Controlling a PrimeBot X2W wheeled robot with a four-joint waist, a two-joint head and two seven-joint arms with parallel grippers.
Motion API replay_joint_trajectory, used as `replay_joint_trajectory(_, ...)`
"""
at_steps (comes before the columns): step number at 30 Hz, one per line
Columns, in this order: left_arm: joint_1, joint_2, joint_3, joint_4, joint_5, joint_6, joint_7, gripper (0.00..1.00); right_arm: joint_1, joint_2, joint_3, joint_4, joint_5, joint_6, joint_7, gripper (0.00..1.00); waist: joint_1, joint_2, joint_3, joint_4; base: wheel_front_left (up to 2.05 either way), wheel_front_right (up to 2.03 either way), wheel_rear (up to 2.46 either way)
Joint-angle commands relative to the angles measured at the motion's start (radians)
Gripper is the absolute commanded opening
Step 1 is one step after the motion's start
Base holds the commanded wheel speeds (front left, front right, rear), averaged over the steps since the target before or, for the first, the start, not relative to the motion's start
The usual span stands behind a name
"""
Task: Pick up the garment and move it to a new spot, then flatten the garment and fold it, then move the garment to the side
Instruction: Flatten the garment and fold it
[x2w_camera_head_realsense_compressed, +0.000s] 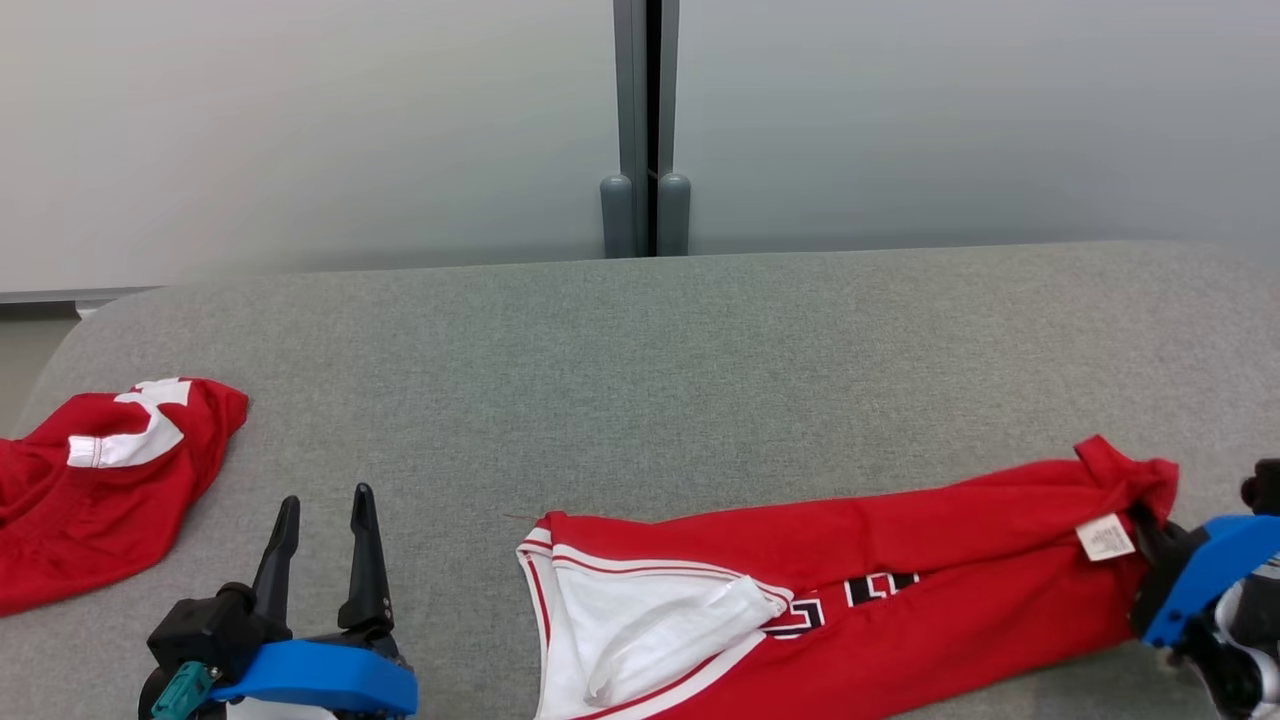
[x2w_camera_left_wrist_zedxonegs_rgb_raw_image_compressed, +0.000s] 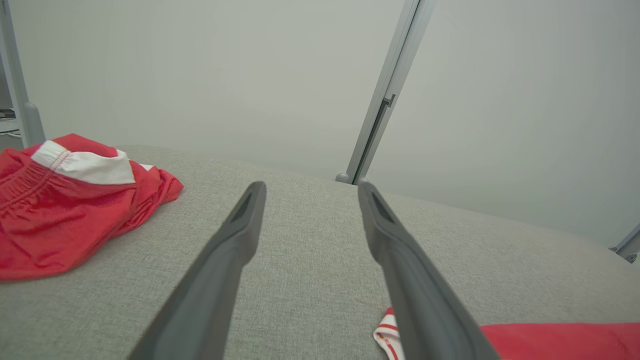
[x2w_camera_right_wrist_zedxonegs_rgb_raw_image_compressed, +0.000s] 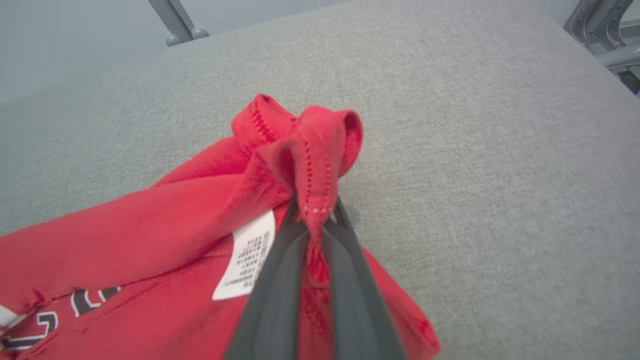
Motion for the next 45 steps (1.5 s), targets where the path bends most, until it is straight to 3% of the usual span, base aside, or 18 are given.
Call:
replay_joint_trajectory(1, 0.004, -0.002, 0.005, 0.002, 0.008, -0.004, -0.004, 1.00, 0.001, 0.019, 0.000, -0.019, 0.005, 0.000, 0.005, 0.00, 0.0000, -0.0001, -0.001, 0.000, 0.00, 0.00, 0.00)
replay_joint_trajectory(3, 0.006, -0.004, 0.009, 0.005, 0.009, -0.005, -0.004, 1.00, 0.017, 0.044, 0.010, -0.079, 0.018, 0.000, 0.016, 0.00, 0.0000, -0.0001, -0.004, 0.002, 0.00, 0.00, 0.00)
replay_joint_trajectory(10, -0.001, -0.010, 0.006, 0.029, 0.017, -0.013, -0.004, 1.00, 0.093, 0.190, 0.103, -0.322, 0.223, 0.000, 0.100, 0.00, 0.0000, -0.0001, -0.016, 0.029, 0.00, 0.00, 0.00)
replay_joint_trajectory(15, -0.011, -0.010, 0.001, 0.039, 0.022, -0.016, -0.005, 1.00, 0.113, 0.254, 0.189, -0.385, 0.364, 0.000, 0.134, 0.00, 0.0000, -0.0001, -0.019, 0.063, 0.00, 0.00, 0.00)
replay_joint_trajectory(23, -0.021, -0.001, -0.006, 0.052, 0.022, -0.013, -0.003, 1.00, 0.108, 0.273, 0.362, -0.344, 0.414, 0.000, 0.090, 0.00, 0.0000, -0.0001, -0.021, 0.145, 0.00, 0.00, 0.00)
replay_joint_trajectory(26, -0.022, 0.001, -0.011, 0.056, 0.019, -0.016, -0.002, 1.00, 0.093, 0.273, 0.420, -0.323, 0.494, 0.000, 0.041, 0.00, 0.0000, -0.0001, -0.021, 0.171, 0.00, 0.00, 0.00)
replay_joint_trajectory(35, -0.032, 0.006, -0.021, 0.061, 0.015, -0.017, 0.001, 1.00, 0.000, 0.273, 0.602, -0.148, 0.639, 0.000, -0.095, 0.00, 0.0000, -0.0001, -0.015, 0.205, 0.00, 0.00, 0.00)
replay_joint_trajectory(36, -0.032, 0.006, -0.022, 0.062, 0.014, -0.016, 0.001, 1.00, -0.010, 0.273, 0.620, -0.123, 0.647, 0.000, -0.104, 0.36, 0.0000, -0.0001, -0.014, 0.206, 0.00, 0.00, 0.00)
replay_joint_trajectory(37, -0.032, 0.006, -0.022, 0.062, 0.013, -0.014, 0.001, 1.00, -0.021, 0.273, 0.638, -0.103, 0.655, 0.000, -0.113, 0.85, 0.0000, -0.0001, -0.013, 0.206, 0.00, 0.00, 0.00)
replay_joint_trajectory(38, -0.032, 0.006, -0.023, 0.062, 0.013, -0.013, 0.001, 1.00, -0.032, 0.273, 0.653, -0.086, 0.662, 0.000, -0.122, 1.00, 0.0000, -0.0001, -0.012, 0.206, 0.00, 0.00, 0.00)
replay_joint_trajectory(45, -0.025, 0.008, -0.023, 0.060, 0.005, -0.002, 0.001, 1.00, -0.071, 0.273, 0.708, -0.115, 0.747, 0.000, -0.189, 1.00, 0.0000, -0.0001, -0.013, 0.183, 0.00, 0.00, 0.00)
